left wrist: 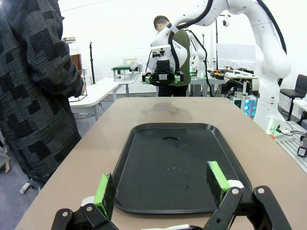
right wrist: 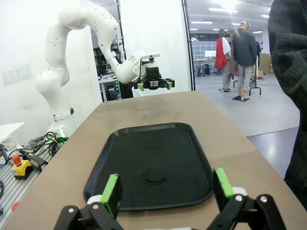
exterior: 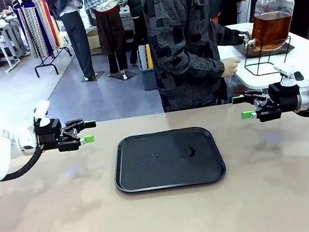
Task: Pour the drink into the iced cup.
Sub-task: Open the gripper to release the iced cup you were holding.
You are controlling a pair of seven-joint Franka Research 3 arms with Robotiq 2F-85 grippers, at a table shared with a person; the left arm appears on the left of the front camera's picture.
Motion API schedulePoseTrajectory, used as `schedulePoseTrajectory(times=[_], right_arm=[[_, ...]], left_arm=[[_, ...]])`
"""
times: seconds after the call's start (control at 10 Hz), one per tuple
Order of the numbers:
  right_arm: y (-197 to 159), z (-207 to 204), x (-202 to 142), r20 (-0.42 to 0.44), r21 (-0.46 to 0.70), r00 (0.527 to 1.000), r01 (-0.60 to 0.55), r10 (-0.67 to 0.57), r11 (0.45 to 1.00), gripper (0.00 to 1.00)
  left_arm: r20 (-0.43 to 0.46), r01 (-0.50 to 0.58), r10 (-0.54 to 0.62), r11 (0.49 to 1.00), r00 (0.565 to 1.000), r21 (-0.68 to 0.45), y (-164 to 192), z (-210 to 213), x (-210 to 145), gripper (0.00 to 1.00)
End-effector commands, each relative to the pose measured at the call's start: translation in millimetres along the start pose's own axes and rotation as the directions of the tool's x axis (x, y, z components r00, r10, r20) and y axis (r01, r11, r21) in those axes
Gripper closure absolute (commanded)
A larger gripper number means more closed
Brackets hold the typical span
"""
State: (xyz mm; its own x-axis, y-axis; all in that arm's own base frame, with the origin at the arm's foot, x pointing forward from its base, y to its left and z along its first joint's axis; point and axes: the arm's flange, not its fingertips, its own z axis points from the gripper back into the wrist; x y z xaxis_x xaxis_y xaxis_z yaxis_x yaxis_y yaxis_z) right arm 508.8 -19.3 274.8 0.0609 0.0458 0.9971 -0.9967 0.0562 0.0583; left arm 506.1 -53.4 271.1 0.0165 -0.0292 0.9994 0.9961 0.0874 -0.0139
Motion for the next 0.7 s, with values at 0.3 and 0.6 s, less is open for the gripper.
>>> schedulePoseTrajectory(times=[0.3,0.6], right_arm=[[0.3,-1.0,3.4,0.002,0.005,1.000,-0.002,0.002,1.000,0.00],[0.3,-1.0,3.4,0.002,0.005,1.000,-0.002,0.002,1.000,0.00]], left_arm=[[0.000,0.002,-0.002,1.000,1.000,0.000,-0.5,-0.6,1.9,0.00],[0.000,0.002,-0.002,1.000,1.000,0.000,-0.5,-0.6,1.9,0.00]])
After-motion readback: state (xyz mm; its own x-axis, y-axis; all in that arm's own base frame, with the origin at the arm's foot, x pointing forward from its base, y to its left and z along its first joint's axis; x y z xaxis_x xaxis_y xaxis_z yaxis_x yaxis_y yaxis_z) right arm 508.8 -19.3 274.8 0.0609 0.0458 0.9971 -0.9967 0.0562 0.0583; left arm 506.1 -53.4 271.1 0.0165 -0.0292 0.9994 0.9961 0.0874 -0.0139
